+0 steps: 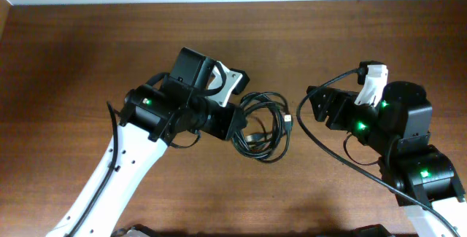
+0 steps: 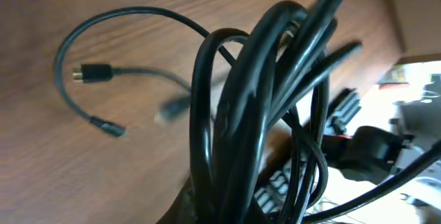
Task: Untangle cables
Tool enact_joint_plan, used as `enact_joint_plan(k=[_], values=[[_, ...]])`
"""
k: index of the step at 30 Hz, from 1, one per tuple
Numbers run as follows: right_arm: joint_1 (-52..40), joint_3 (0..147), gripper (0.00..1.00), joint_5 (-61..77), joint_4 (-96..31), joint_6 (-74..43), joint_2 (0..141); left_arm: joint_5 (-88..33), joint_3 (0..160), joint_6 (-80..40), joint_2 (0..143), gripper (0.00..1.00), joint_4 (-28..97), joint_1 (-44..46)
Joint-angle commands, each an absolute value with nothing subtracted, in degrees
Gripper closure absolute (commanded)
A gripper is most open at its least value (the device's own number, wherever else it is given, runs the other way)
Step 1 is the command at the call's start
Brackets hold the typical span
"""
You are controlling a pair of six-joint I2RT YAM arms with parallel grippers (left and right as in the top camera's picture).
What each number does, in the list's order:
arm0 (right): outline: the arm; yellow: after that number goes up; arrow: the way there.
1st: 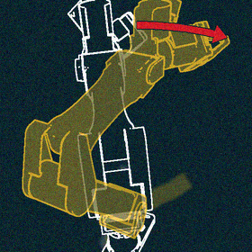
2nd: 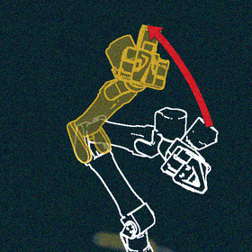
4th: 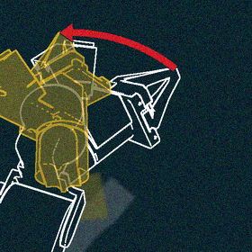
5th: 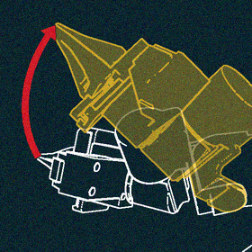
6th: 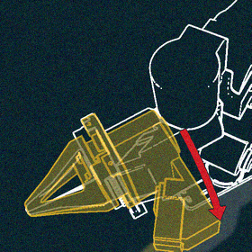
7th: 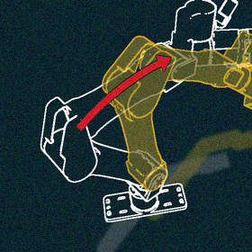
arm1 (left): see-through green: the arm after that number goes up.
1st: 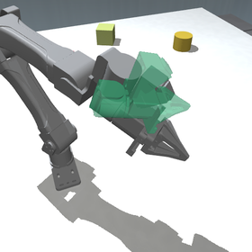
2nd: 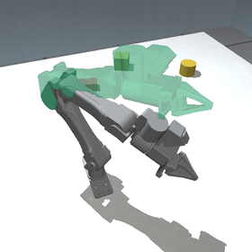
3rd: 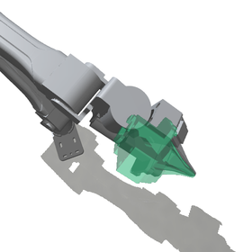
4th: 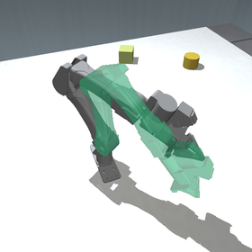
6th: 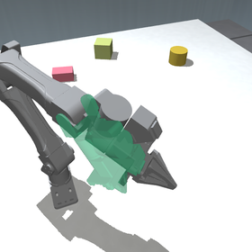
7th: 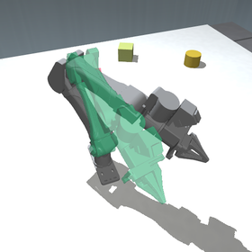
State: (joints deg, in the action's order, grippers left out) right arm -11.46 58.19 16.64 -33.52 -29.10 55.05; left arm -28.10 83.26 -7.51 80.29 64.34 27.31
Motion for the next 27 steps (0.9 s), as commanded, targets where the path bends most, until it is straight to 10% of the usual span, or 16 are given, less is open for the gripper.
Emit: enact_joint_plan(k=[1,27], values=[[-11.51,58.94,0.32,15.62,-34.57,-28.69,55.18,-25.15,83.64,-4.21,80.23,1.00,63.96,27.49],[-11.62,58.94,0.33,52.29,-35.18,-14.31,55.07,5.45,83.66,-14.79,80.23,1.00,54.41,35.42]])
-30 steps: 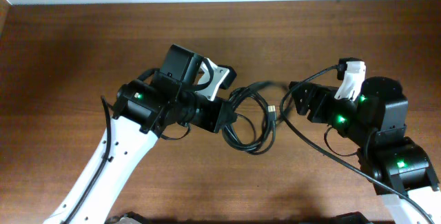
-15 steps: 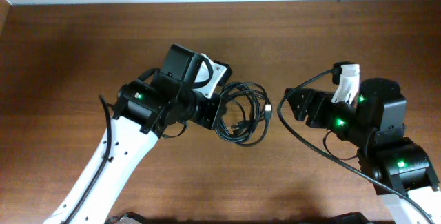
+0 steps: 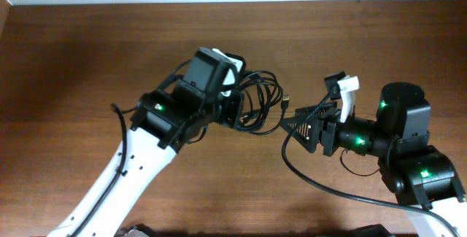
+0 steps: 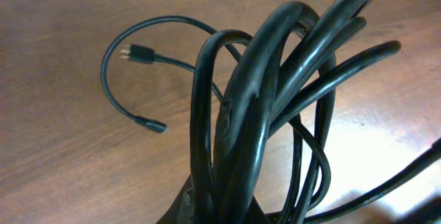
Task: Untangle cables
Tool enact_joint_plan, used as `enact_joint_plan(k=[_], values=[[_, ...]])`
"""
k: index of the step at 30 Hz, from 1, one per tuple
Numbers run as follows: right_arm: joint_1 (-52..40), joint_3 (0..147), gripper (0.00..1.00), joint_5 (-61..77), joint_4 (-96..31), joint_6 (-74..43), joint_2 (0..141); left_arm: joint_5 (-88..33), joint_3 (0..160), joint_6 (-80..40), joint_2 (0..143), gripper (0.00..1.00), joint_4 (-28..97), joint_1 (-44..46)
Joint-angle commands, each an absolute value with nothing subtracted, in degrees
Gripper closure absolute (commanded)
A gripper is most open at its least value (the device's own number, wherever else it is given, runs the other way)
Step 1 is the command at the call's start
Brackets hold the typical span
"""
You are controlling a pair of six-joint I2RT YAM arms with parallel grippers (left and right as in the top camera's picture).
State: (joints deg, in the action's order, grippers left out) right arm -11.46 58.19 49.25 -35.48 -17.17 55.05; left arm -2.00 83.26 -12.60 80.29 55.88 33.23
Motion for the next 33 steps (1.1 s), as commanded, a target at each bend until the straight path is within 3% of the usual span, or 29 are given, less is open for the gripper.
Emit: enact_joint_plan(k=[1,5,10,24,30,33], values=[[-11.62,58.94,0.33,52.27,-35.18,-14.11,55.07,5.63,83.66,-14.79,80.23,1.00,53.89,35.86],[-11.62,58.94,0.33,51.35,-35.46,-14.13,55.13,5.41,83.66,-14.74,80.23,1.00,50.26,37.95],[-11.62,58.94,0.32,39.46,-39.53,-14.13,55.11,5.43,83.74,-14.15,80.23,1.00,47.57,41.04],[-11.62,58.94,0.33,37.45,-43.55,-14.15,59.77,5.45,83.74,-13.63,80.23,1.00,44.14,45.01],[-11.62,58.94,0.45,37.45,-43.53,-14.13,60.16,5.43,83.74,-13.65,80.25,1.00,43.62,45.01],[-11.62,58.94,0.66,37.54,-43.53,-14.13,60.16,5.39,83.74,-13.67,80.25,1.00,43.24,45.01]])
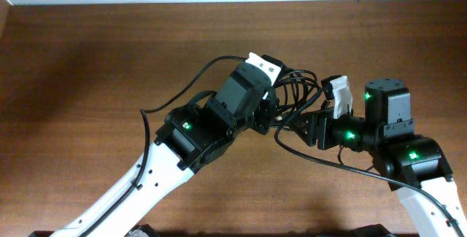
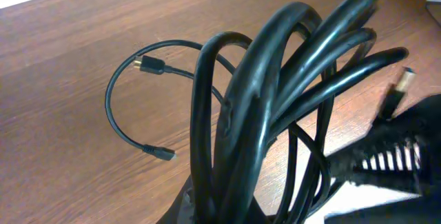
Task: Untangle cables
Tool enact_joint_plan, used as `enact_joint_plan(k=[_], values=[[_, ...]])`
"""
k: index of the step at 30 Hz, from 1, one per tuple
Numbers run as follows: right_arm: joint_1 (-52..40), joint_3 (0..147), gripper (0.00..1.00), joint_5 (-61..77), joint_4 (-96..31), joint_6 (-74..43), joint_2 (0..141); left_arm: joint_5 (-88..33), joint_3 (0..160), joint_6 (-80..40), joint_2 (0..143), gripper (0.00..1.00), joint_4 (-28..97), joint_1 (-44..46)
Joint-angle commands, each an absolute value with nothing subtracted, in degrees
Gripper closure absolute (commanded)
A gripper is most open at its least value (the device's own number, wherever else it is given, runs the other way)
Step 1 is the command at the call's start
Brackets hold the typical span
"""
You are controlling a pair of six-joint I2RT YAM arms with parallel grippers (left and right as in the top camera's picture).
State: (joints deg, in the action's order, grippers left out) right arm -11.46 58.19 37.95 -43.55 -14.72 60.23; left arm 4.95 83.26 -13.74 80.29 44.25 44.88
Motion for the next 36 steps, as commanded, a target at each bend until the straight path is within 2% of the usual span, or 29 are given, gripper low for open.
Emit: enact_joint_plan(k=[1,6,15,25,27,29,31,36], values=[[-11.62,58.94,0.69,37.91,-43.51,-14.13,60.16,5.37,83.74,-13.67,80.25,1.00,43.22,45.01],[-11.62,58.94,0.86,38.13,-43.53,-14.11,60.16,3.25,83.74,-13.69,80.25,1.00,42.54,45.01],[-11.62,58.94,0.87,38.33,-43.51,-14.11,60.16,1.02,83.74,-13.72,80.25,1.00,42.44,45.23],[-11.62,58.94,0.80,38.30,-42.04,-14.13,60.38,-0.21,83.74,-13.67,80.25,1.00,40.93,48.12],[-11.62,58.94,0.82,38.33,-42.06,-14.13,60.38,-0.19,83.74,-13.67,80.25,1.00,40.97,48.12],[-11.62,58.94,0.91,38.35,-42.24,-14.13,60.38,0.01,83.74,-13.67,80.25,1.00,40.97,48.12],[-11.62,58.94,0.96,38.54,-42.46,-14.13,60.38,0.32,83.74,-13.67,80.25,1.00,40.97,48.12],[-11.62,58.94,0.96,40.82,-42.59,-14.11,60.29,4.69,83.74,-15.29,80.25,1.00,41.32,48.12]])
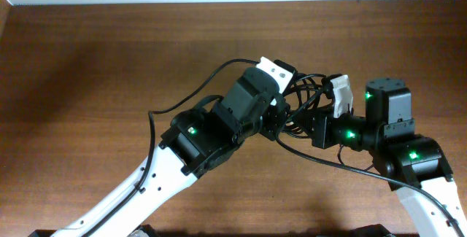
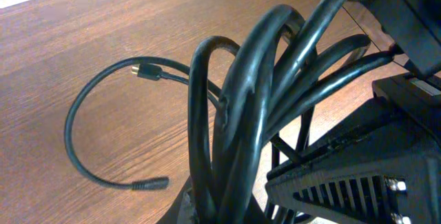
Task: Untangle cables
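A bundle of black cable loops (image 2: 241, 114) stands up out of my left gripper (image 2: 220, 214), which is shut on its lower end. From overhead the bundle (image 1: 305, 91) hangs above the table, right of centre, just past the left gripper (image 1: 283, 119). Two loose ends trail over the wood: a plug (image 2: 146, 70) and a small tip (image 2: 153, 182). My right gripper (image 1: 298, 124) is pushed in against the loops from the right. One of its ribbed black fingers (image 2: 344, 176) fills the lower right of the left wrist view. Whether its jaws are closed is hidden by the cables.
The brown wooden table (image 1: 87, 62) stretches left and toward the front. A thin black lead (image 1: 197, 84) arcs off the left arm, and another (image 1: 328, 162) runs under the right arm. A pale wall edges the back.
The left gripper with the bundle has shifted slightly right, and the right gripper now sits right against the loops. In the left wrist view its finger is much closer than before.
At first my left gripper held the bundle near the table's centre, with the right gripper well apart at the right. Later the bundle was farther back and the right gripper reached toward it. Then the two were closer together, and now they meet at the loops.
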Tool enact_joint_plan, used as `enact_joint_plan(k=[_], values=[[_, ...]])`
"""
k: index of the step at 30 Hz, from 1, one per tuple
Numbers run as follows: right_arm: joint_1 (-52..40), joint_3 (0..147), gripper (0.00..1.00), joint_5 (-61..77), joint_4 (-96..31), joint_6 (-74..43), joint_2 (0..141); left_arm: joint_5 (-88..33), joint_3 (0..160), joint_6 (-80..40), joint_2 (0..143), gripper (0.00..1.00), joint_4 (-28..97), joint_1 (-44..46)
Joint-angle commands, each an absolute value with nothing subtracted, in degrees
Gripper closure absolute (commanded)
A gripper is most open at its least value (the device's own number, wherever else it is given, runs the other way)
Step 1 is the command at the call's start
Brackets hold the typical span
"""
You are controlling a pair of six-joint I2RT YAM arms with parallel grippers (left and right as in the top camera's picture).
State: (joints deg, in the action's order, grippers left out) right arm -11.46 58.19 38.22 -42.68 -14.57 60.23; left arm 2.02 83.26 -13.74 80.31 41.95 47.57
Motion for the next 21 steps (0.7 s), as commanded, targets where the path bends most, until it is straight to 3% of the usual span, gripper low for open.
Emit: enact_joint_plan(k=[1,7,21], values=[[-11.62,58.94,0.96,41.45,-42.41,-14.09,60.20,6.55,83.74,-16.93,80.25,1.00,41.74,48.10],[-11.62,58.96,0.96,43.31,-40.64,-14.11,58.00,11.90,83.74,-27.57,80.25,1.00,45.98,45.67],[-11.62,58.96,0.96,43.29,-40.27,-14.13,55.31,11.86,83.74,-53.89,80.25,1.00,47.70,39.40]])
